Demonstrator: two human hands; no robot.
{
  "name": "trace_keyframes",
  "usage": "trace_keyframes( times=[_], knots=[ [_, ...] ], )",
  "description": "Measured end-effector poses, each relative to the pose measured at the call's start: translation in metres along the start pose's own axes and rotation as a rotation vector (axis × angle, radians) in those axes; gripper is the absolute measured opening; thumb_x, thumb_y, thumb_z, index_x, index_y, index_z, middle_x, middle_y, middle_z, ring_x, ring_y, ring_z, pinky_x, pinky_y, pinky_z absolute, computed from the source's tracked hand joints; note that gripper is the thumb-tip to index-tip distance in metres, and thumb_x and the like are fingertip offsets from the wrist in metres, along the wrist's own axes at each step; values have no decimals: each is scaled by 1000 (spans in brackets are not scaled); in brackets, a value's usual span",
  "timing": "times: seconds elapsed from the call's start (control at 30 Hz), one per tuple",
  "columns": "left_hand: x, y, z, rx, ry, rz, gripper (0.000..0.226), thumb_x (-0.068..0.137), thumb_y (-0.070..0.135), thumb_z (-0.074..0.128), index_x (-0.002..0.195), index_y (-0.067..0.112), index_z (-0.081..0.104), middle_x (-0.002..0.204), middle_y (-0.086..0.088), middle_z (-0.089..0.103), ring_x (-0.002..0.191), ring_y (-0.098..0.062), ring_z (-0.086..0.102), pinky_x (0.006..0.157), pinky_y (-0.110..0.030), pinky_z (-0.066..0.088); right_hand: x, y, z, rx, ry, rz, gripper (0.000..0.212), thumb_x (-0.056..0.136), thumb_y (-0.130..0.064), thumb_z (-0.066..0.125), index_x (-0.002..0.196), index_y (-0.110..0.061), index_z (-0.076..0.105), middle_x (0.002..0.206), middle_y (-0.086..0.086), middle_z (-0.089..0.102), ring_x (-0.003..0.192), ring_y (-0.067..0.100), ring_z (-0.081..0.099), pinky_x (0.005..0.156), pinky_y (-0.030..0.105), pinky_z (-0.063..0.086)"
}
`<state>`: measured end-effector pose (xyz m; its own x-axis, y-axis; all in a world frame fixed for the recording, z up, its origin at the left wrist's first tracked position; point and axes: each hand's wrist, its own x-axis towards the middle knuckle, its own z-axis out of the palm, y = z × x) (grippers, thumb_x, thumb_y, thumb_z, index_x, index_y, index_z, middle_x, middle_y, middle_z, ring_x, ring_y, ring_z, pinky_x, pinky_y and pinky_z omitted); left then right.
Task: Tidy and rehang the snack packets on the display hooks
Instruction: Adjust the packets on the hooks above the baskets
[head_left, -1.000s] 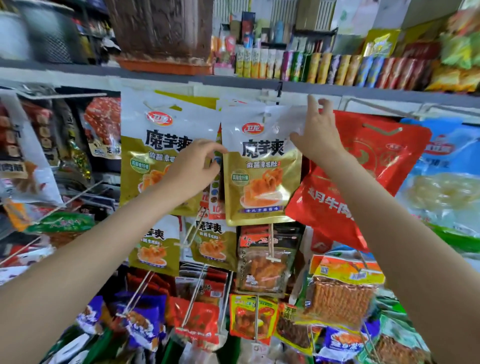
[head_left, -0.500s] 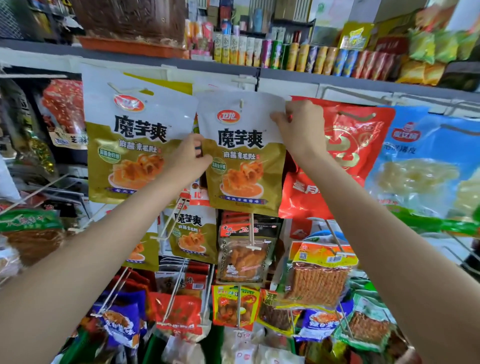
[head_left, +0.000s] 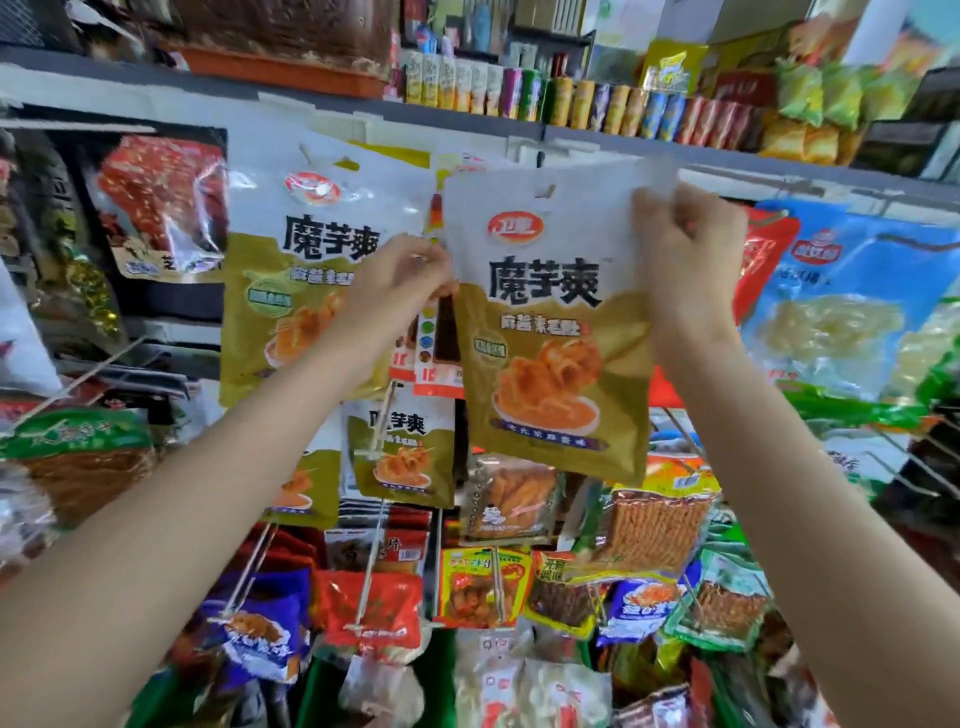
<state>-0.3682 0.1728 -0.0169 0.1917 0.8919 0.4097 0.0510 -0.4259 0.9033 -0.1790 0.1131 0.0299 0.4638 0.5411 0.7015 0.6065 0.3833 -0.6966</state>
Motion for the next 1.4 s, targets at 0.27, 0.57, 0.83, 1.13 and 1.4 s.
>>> trace_keyframes(
  times=[0.27, 0.57, 0.83, 1.13, 1.4],
  knots=[
    [-42, 14, -77, -77, -159, 203, 23, 86, 20, 61, 101, 32, 49, 99, 13, 59, 87, 7, 57, 71, -8, 43, -81, -36, 33, 142, 13, 143, 46, 69, -38, 51, 62, 8, 47, 60, 11, 40, 62, 18, 36, 51, 45, 34],
    [-83, -98, -136, 324, -670, -117, 10, 81, 14, 67, 84, 23, 67, 68, 20, 65, 66, 7, 58, 70, -18, 43, -201, 26, 78, -119, -486, 406, 39, 77, -37, 50, 63, -1, 51, 60, 3, 42, 58, 9, 39, 54, 29, 28],
    [-56, -142, -112, 685, -566, -104, 18, 90, 24, 57, 96, 11, 69, 91, 0, 66, 86, -19, 61, 78, -31, 45, -205, 55, 119, -300, -396, 541, 36, 92, -14, 50, 58, -9, 39, 57, 6, 35, 54, 16, 29, 47, 24, 18],
    [-32, -151, -91, 793, -454, -57, 19, 90, 25, 57, 95, 15, 71, 85, -3, 58, 96, -26, 58, 82, -34, 39, -182, 69, 132, -483, -390, 508, 39, 91, -17, 50, 53, -8, 44, 61, 7, 35, 78, 24, 35, 68, 29, 25],
    [-32, -152, -89, 851, -502, -66, 20, 91, 23, 55, 95, 12, 71, 89, -5, 70, 82, -24, 63, 70, -32, 50, -180, 78, 130, -592, -424, 551, 35, 93, -19, 49, 61, -6, 48, 47, 3, 35, 45, 17, 29, 45, 26, 19]
  ],
)
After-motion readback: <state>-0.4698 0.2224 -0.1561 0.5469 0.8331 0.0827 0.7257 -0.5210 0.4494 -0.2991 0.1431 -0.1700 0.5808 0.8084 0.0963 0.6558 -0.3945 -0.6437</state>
